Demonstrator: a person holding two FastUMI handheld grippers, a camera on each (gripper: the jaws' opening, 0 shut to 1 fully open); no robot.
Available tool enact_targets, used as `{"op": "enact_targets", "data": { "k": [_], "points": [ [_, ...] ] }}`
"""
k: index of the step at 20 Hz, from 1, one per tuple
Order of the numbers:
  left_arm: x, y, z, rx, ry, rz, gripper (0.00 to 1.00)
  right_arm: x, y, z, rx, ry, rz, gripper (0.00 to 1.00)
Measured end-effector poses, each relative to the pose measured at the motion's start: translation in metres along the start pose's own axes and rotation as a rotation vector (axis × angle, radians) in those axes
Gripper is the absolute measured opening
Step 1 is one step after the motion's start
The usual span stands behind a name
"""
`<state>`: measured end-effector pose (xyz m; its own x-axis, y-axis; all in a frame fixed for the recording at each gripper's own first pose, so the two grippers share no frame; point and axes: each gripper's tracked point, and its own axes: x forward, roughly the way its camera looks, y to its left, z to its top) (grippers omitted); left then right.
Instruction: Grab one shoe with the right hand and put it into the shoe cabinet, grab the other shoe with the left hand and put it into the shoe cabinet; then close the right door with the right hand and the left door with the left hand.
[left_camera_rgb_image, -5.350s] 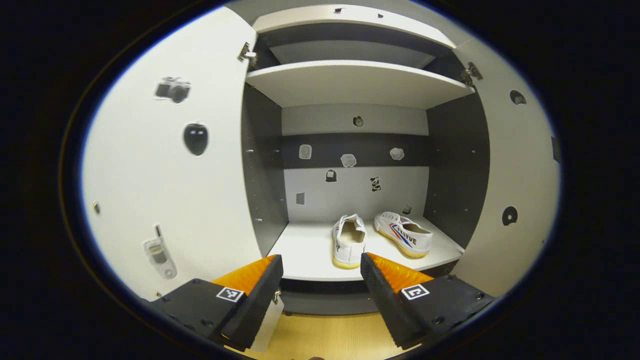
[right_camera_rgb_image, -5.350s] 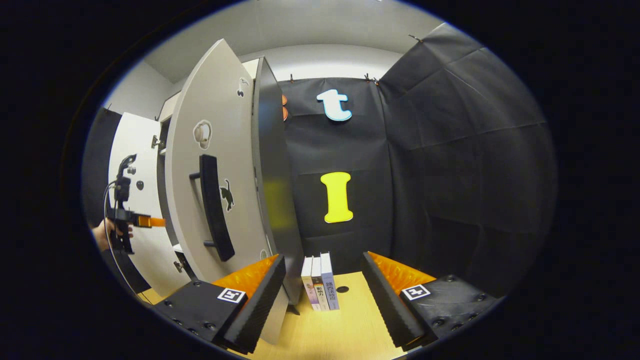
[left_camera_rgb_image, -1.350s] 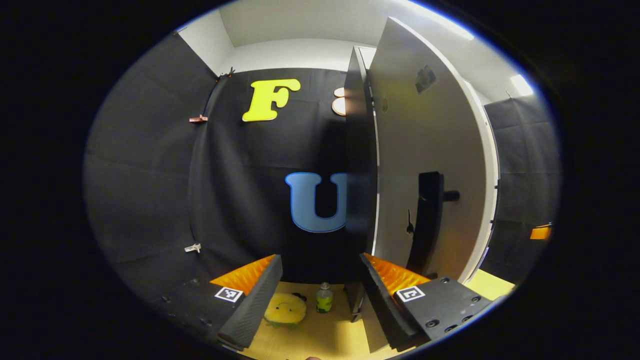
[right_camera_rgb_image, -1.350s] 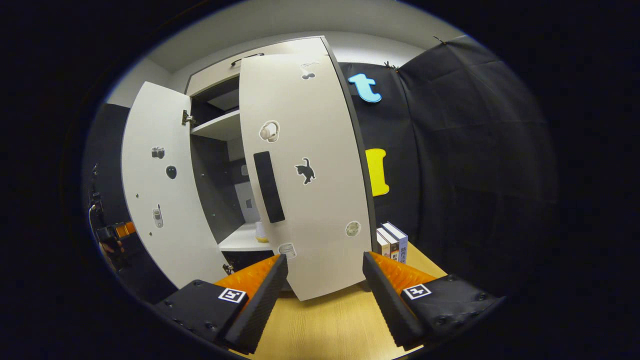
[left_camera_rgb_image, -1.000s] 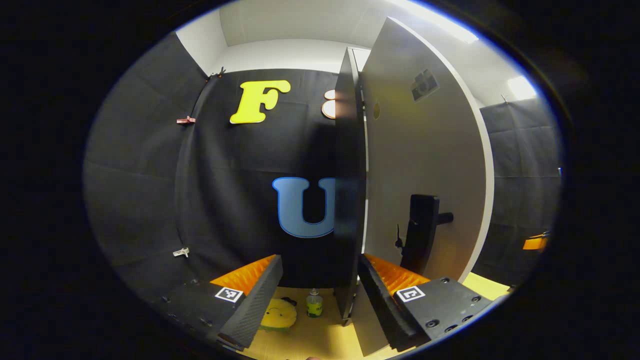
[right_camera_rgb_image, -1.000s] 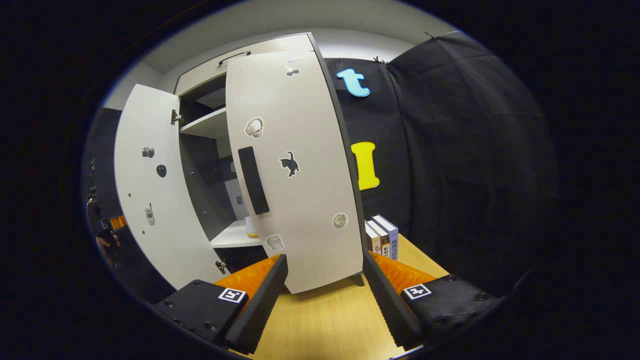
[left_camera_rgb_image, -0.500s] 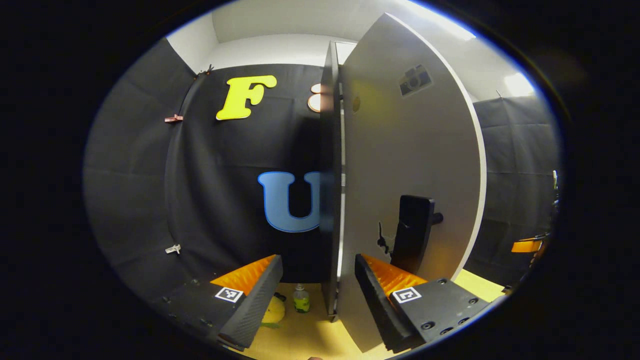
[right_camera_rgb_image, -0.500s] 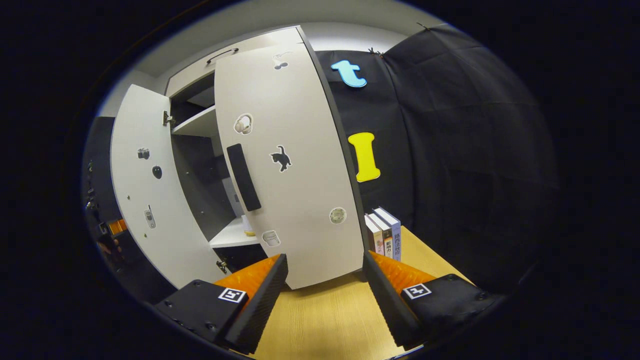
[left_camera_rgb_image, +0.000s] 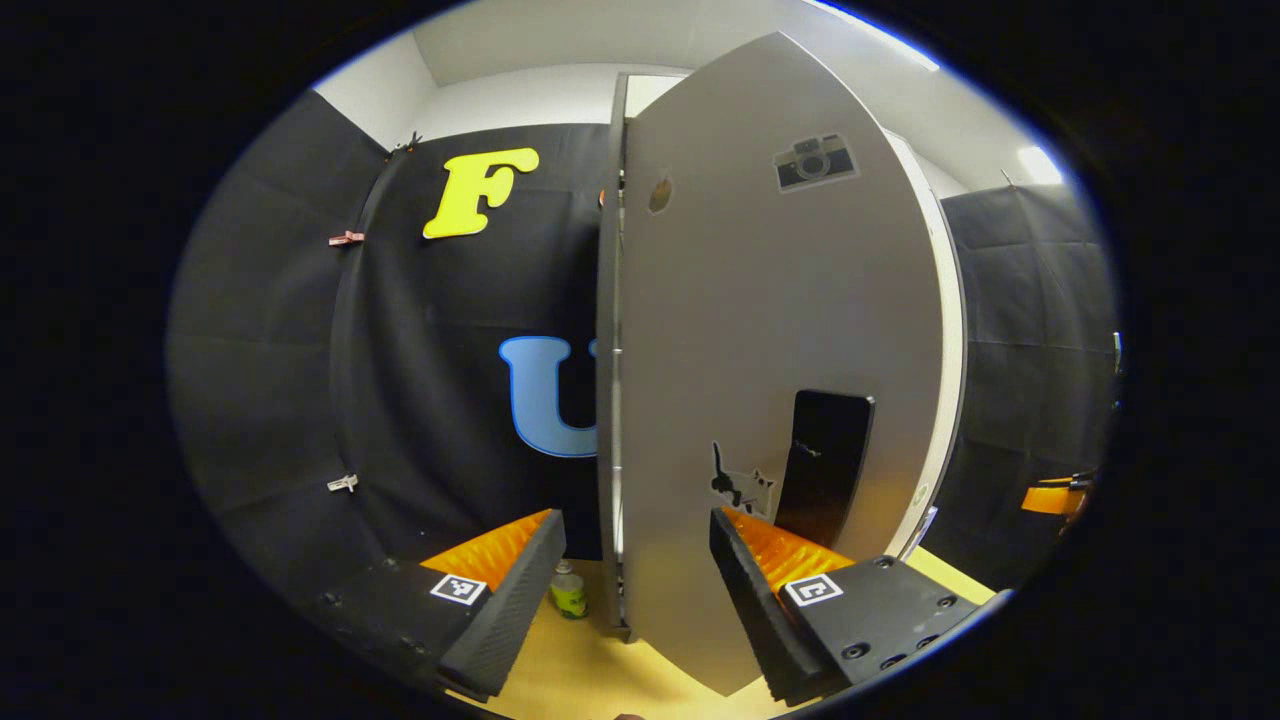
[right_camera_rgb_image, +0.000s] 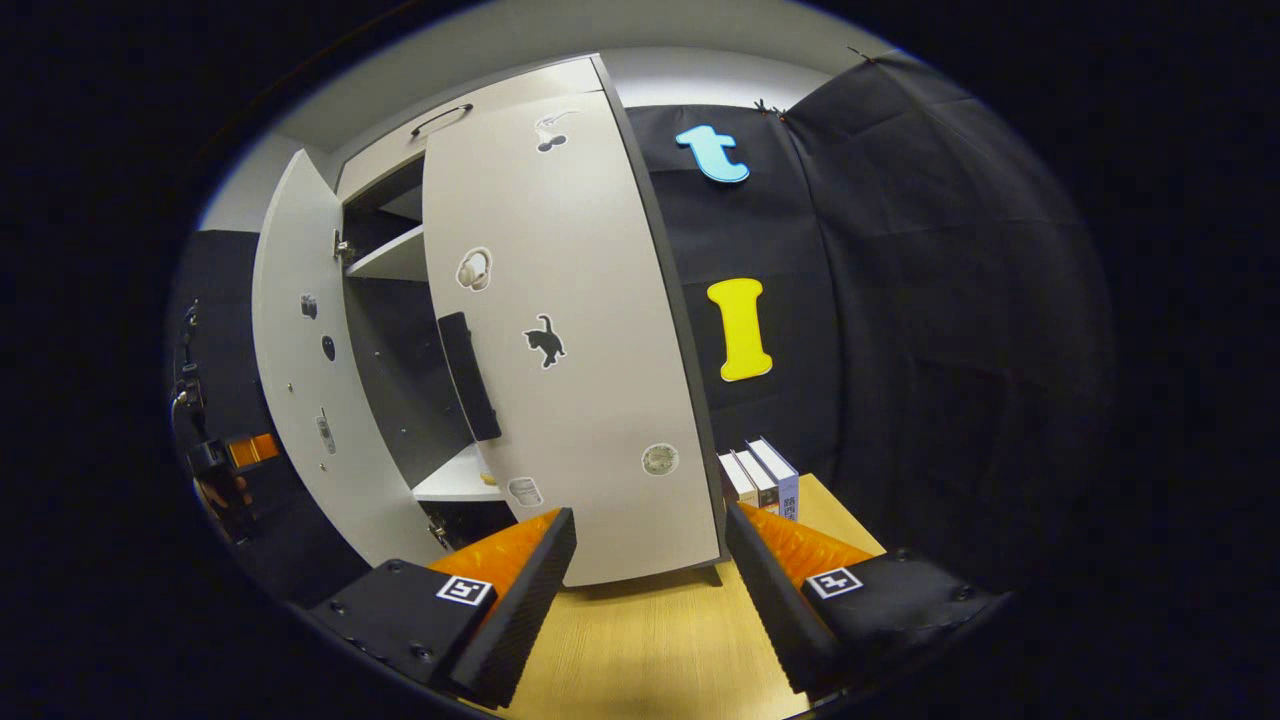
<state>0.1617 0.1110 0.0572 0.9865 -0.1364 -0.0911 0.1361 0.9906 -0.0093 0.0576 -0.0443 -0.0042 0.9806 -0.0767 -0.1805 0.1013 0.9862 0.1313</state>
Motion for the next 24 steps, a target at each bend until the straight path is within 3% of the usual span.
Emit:
{"op": "enact_targets", "data": {
  "k": [2,3,10,16,24],
  "points": [
    [0.009,-0.03,0.001,-0.014,-0.003,-0.006,0.89,0.001,-0.018,0.002,0.002,0.005,0.008,0.98],
    [0.013,-0.045,0.002,-0.022,-0.005,-0.002,0.94,0.002,-0.026,0.005,0.0,0.002,0.013,0.98],
    [-0.011,-0.136,-0.024,-0.093,-0.013,0.065,0.94,0.015,-0.07,0.016,-0.039,-0.006,0.106,0.98],
    [-0.056,-0.162,-0.038,-0.089,-0.017,0.163,0.95,0.014,-0.083,0.012,-0.06,-0.018,0.171,0.98],
    [-0.097,-0.157,-0.054,-0.08,-0.04,0.227,0.95,-0.021,-0.066,-0.012,-0.026,0.013,0.164,0.98]
  ]
}}
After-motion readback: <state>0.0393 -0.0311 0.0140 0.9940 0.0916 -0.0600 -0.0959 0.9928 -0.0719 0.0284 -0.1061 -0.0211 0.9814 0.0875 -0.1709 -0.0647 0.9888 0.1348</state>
